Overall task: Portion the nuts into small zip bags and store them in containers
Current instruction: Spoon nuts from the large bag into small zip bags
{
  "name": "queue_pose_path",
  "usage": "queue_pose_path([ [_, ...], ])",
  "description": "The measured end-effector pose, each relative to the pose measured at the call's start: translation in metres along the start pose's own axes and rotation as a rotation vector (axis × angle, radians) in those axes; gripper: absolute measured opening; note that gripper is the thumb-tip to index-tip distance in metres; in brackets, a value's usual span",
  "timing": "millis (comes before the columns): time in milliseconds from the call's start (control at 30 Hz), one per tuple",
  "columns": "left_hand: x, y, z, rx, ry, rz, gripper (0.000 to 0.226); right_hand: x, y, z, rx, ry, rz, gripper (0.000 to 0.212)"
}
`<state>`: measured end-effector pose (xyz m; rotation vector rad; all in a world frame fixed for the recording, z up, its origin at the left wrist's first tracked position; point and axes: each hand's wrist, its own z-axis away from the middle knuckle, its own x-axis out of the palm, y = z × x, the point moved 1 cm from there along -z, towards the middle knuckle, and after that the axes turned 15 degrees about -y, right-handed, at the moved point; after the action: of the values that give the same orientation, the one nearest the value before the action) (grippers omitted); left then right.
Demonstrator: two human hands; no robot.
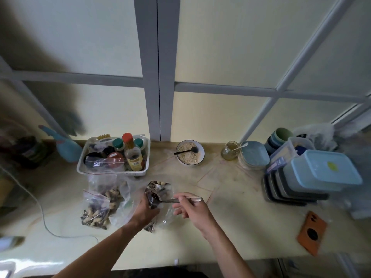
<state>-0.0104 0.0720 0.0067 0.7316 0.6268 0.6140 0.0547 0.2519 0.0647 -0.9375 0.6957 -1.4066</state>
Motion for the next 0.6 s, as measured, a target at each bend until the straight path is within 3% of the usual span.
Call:
queue_pose_path([
  [300,-0.005,-0.0025,0.0043,0.048,0.04,0.094,0.062,0.0052,0.0023,0.0093,-0.013,-0.159,0.122,0.024],
  [600,-0.002,-0.0071,-0.0017,0.009,0.039,0.116,0.057,-0.0013,0.0045,0.0073,-0.048,-0.14,0.095,0.027],
])
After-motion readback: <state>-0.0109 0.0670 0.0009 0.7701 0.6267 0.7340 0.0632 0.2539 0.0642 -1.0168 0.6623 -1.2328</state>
